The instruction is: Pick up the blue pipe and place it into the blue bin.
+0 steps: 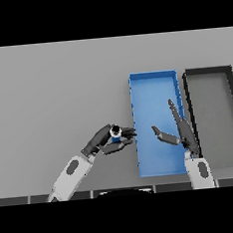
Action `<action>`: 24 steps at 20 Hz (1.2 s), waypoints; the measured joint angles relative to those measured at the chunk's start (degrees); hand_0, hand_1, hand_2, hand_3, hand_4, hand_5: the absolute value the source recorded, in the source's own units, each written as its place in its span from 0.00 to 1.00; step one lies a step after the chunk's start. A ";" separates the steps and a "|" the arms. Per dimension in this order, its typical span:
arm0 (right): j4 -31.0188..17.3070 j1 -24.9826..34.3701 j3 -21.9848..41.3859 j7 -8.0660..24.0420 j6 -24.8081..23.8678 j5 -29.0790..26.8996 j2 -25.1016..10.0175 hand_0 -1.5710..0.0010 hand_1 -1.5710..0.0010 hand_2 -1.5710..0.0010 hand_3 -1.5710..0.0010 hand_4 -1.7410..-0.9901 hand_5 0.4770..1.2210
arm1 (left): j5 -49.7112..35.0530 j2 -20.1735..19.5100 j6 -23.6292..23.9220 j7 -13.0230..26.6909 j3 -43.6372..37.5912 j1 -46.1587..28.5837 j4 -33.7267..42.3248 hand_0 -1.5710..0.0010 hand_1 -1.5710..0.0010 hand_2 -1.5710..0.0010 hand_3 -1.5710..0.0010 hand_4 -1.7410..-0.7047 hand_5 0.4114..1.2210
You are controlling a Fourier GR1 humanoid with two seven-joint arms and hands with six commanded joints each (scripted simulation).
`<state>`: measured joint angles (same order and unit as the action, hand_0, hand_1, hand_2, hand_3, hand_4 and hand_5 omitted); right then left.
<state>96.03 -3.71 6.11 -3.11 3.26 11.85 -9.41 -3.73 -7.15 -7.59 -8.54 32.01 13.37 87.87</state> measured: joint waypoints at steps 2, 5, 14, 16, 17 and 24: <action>0.22 -0.12 -0.14 -0.25 -0.30 0.10 -0.02 1.00 1.00 1.00 1.00 0.82 0.12 | -0.69 -0.25 -1.32 1.45 -0.34 0.68 1.64 0.00 0.00 0.00 0.00 0.26 1.00; -0.49 0.33 -0.52 0.26 0.11 -0.24 -0.50 1.00 1.00 1.00 1.00 0.82 0.14 | 0.00 0.26 -2.23 3.36 -0.13 0.63 2.13 0.00 0.00 0.00 0.00 0.26 1.00; 8.39 -14.80 3.00 -2.05 -10.82 7.10 8.16 1.00 0.99 1.00 1.00 0.73 0.13 | 1.87 2.26 -3.63 4.51 -1.21 0.43 1.85 0.00 0.00 0.00 0.00 0.26 1.00; 9.27 -14.53 2.80 -4.48 -10.43 5.05 8.83 1.00 0.99 0.98 1.00 0.77 0.13 | 1.88 1.60 -4.81 3.31 -1.73 -0.35 2.09 0.00 0.00 0.00 0.00 0.26 1.00; 11.56 -14.58 2.38 -7.77 -8.52 2.00 8.14 1.00 0.99 0.98 1.00 0.76 0.14 | 2.28 2.38 -4.73 3.85 -1.52 0.02 2.38 0.00 0.00 0.00 0.00 0.26 1.00; 24.14 -10.55 4.27 2.19 3.19 -6.60 -0.44 1.00 1.00 1.00 1.00 0.74 0.10 | 3.86 2.69 -6.32 3.87 -3.10 -0.44 1.98 0.00 0.00 0.00 0.00 0.26 1.00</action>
<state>120.18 -14.26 10.38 -0.93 6.45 5.25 -9.86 0.13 -4.46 -13.90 -4.67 28.91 12.93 89.86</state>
